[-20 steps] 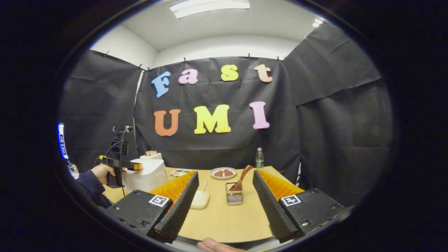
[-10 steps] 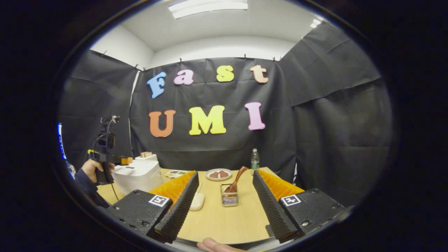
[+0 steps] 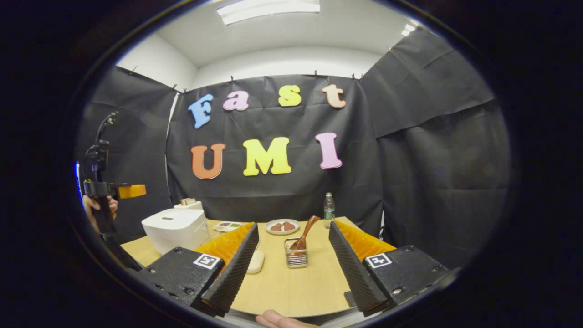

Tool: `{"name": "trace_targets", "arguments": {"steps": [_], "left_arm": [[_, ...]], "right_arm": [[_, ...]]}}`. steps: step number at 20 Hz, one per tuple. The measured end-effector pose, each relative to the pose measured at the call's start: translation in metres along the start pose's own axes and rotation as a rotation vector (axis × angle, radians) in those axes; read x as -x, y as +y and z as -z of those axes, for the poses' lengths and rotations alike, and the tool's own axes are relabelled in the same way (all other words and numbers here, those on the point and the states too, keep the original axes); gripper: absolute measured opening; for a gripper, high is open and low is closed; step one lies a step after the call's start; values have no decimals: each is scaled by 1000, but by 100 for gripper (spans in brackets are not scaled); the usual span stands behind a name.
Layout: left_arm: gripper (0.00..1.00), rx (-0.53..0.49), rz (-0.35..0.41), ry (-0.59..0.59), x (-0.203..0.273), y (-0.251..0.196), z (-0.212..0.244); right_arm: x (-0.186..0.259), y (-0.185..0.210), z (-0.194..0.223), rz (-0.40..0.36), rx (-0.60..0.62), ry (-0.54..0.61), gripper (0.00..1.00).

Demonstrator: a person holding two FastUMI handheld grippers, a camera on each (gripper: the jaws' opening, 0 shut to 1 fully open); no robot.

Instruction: Close the left gripper, press the button to open the rice cooker; take a wooden spoon from the chopstick holder with the right hand, scoop a spoonful of rice and pour it into the rice cooker, then put the wooden spoon back into the chopstick holder.

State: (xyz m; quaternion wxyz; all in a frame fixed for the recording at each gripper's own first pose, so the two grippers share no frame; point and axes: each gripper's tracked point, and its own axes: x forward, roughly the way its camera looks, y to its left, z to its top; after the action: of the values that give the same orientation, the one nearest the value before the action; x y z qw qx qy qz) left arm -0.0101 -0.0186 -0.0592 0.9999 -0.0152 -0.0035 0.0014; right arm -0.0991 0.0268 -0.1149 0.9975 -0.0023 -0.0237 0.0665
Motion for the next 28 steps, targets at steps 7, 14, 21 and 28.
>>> {"name": "trace_targets", "arguments": {"steps": [7, 14, 21, 28], "left_arm": [[94, -10, -48, -64, 70, 2, -11], [94, -112, 67, -87, 98, -47, -6], [95, -156, 51, -34, 82, -49, 15], [95, -114, 76, -31, 84, -46, 13]], "right_arm": [[9, -4, -4, 24, 22, -4, 100], [16, -5, -19, 38, 17, -26, 100], [14, -2, -17, 30, 12, -21, 100], [13, -3, -13, 28, 0, -11, 100]]}}
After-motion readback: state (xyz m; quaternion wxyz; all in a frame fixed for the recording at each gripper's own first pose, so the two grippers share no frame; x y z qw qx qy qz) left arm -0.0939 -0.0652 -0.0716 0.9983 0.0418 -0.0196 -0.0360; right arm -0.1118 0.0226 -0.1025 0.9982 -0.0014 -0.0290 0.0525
